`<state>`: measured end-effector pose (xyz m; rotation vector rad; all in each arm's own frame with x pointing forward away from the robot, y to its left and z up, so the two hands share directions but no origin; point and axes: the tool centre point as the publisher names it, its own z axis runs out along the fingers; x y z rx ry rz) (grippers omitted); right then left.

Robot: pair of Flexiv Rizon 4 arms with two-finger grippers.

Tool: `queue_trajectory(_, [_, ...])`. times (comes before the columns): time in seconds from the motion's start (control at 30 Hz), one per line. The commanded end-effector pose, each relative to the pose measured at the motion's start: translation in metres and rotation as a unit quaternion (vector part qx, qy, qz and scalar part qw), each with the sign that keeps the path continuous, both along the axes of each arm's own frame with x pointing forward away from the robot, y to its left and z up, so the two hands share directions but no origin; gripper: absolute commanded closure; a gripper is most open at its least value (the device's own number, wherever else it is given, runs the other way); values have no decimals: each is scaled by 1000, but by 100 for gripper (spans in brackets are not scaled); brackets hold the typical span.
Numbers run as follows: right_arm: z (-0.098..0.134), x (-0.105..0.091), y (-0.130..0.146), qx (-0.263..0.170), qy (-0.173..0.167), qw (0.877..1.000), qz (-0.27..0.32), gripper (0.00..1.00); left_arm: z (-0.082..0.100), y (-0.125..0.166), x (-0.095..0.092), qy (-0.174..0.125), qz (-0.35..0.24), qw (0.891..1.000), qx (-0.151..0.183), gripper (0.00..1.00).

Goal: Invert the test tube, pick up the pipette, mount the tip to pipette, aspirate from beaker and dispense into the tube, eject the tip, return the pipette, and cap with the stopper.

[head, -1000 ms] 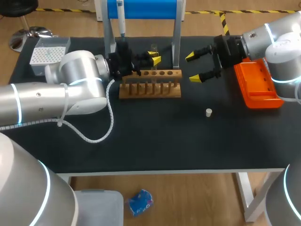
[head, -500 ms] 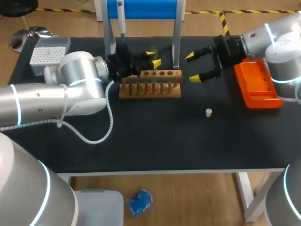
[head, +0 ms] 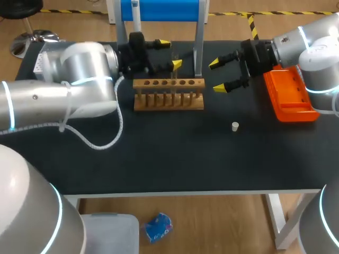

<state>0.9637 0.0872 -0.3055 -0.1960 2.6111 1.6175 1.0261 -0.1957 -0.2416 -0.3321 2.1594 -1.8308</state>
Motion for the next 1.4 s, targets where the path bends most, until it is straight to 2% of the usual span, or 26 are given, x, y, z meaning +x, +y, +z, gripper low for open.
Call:
queue_trajectory(0.03, [1, -1, 0, -1, 0, 1000, 0, 0, 44, 30, -20, 15, -4, 998, 69, 0])
queue_trajectory(0.27, [1, -1, 0, -1, 0, 1000, 0, 0, 82, 64, -52, 19, -3, 991, 133, 0])
queue_trajectory(0.43, [1, -1, 0, -1, 0, 1000, 0, 0, 98, 84, -76, 31, 5, 986, 166, 0])
queue_trajectory(1.1, [1, -1, 0, -1, 0, 1000, 0, 0, 98, 84, -76, 31, 5, 986, 166, 0])
queue_trajectory(1.17, [1, -1, 0, -1, 0, 1000, 0, 0, 100, 110, -67, 35, 30, 984, 173, 0])
queue_trajectory(1.23, [1, -1, 0, -1, 0, 1000, 0, 0, 106, 143, -58, 26, 48, 983, 176, 0])
queue_trajectory(1.4, [1, -1, 0, -1, 0, 1000, 0, 0, 123, 227, -36, 22, 109, 974, 197, 0])
